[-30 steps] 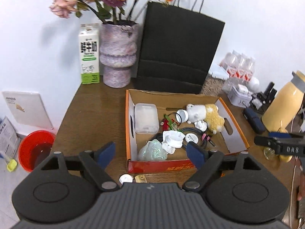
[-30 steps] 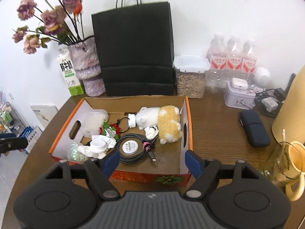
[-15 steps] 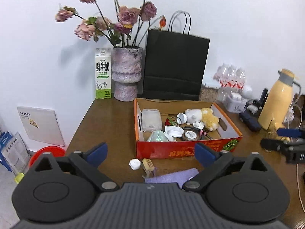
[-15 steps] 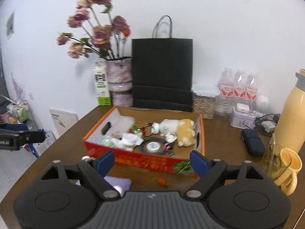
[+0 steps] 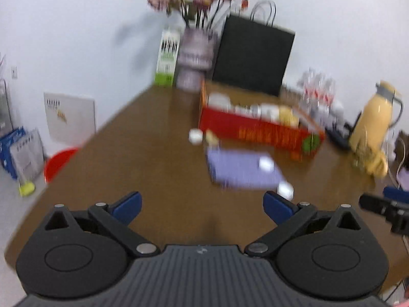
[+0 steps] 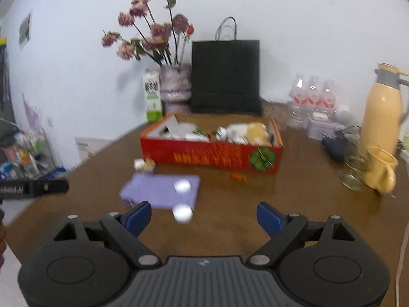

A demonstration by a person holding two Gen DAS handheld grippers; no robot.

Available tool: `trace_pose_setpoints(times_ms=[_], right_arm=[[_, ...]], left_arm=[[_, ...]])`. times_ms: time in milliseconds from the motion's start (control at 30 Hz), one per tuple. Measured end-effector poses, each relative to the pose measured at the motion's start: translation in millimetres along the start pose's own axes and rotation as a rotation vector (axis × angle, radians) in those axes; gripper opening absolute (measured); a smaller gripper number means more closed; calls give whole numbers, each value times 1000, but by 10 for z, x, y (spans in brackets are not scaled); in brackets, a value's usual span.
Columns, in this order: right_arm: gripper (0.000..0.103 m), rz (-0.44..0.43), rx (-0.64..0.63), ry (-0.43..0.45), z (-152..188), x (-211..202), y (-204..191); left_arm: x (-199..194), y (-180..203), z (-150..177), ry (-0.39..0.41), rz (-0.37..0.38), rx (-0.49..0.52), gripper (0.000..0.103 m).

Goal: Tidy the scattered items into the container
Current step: 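Withdraw both tools from the box toward the purple cloth, then grasp a white cap with right tool while left tool grasps another white cap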

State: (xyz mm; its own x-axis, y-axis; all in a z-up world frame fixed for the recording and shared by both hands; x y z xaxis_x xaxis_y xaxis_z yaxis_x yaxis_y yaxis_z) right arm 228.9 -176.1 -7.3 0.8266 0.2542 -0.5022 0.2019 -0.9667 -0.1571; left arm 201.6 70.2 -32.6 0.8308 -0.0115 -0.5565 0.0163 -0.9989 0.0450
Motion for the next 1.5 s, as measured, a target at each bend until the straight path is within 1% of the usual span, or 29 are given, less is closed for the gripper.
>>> trace_pose_setpoints(times_ms=[67, 133, 167, 267, 333, 433, 500, 567, 700, 767, 833, 933, 1000, 1033, 1067, 1133, 1200, 1233, 1267, 1300, 1367, 1433, 1467, 1500], right_arm=[[89, 23, -10, -12, 140, -67, 24], [89, 24, -26, -22, 262, -136, 21], [89, 18, -34, -22, 304, -166, 16], [89, 7, -55, -9, 374, -194, -6], [89, 12, -60, -5, 378, -167, -12], [88, -1, -51, -15, 389, -85, -10], [86, -22, -40, -36, 409, 7, -7], [81, -31, -34, -53, 419, 116, -8], [76, -73, -33, -79, 382, 397, -77], [66, -96, -22, -93, 338, 577, -125], [61, -110, -14, -105, 274, 790, -179], [59, -107, -46, -99, 199, 1074, -274], [53, -91, -83, -105, 186, 1255, -329], [46, -92, -89, -111, 186, 1324, -342], [37, -100, -85, -120, 185, 1378, -344], [27, -125, -68, -143, 189, 1468, -327], [27, -125, -65, -141, 180, 1491, -287], [27, -112, -62, -134, 165, 1491, -242], [27, -94, -51, -124, 142, 1485, -174], [27, -79, -35, -116, 118, 1477, -96], [27, -54, 6, -106, 76, 1445, 77], [27, -30, 41, -96, 50, 1392, 239], [27, -20, 52, -93, 45, 1368, 299], [27, -12, 62, -91, 46, 1345, 356]], left_arm=[[8, 66, 119, -19, -1, 34, 103], [20, 157, 155, -23, 12, 84, 103], [24, 174, 151, -17, 12, 93, 103], [25, 217, 129, -9, 13, 78, 103], [58, 240, 157, -22, 29, 72, 103], [133, 257, 204, -41, 30, 75, 103], [174, 283, 220, -41, 32, 95, 103], [206, 315, 197, -28, 46, 117, 103], [305, 328, 113, -7, 45, 127, 103], [393, 311, 51, -7, 38, 126, 103], [468, 296, -22, 2, 31, 127, 103], [563, 300, -142, 25, 26, 137, 102], [636, 316, -217, 31, 22, 147, 97], [673, 331, -246, 34, 23, 154, 96], [722, 356, -281, 34, 24, 163, 93], [833, 424, -343, 35, 41, 181, 88], [970, 515, -402, 22, 78, 193, 79], [1067, 577, -440, 12, 106, 203, 77], [1169, 645, -473, 2, 135, 213, 72], [1268, 718, -496, -12, 158, 224, 69], [1491, 867, -540, -40, 193, 248, 68], [1707, 981, -558, -67, 212, 261, 67], [1829, 1028, -567, -86, 208, 269, 65], [1932, 1075, -562, -98, 202, 277, 59]])
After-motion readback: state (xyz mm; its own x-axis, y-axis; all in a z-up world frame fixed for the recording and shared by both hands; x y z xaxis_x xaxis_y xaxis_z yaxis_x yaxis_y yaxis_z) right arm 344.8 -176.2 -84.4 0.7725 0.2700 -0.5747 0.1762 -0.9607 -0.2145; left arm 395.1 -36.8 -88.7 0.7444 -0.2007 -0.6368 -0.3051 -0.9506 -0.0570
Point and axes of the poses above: each gripper's, at about its wrist camera, not at the fingertips, and x roughly the way its jaws point, y to its right, z to its underside, the point moved 6 cm from there along x, roughly the way its jaws point, and after that the axes turned 9 degrees about x, right-handed, at the moved point
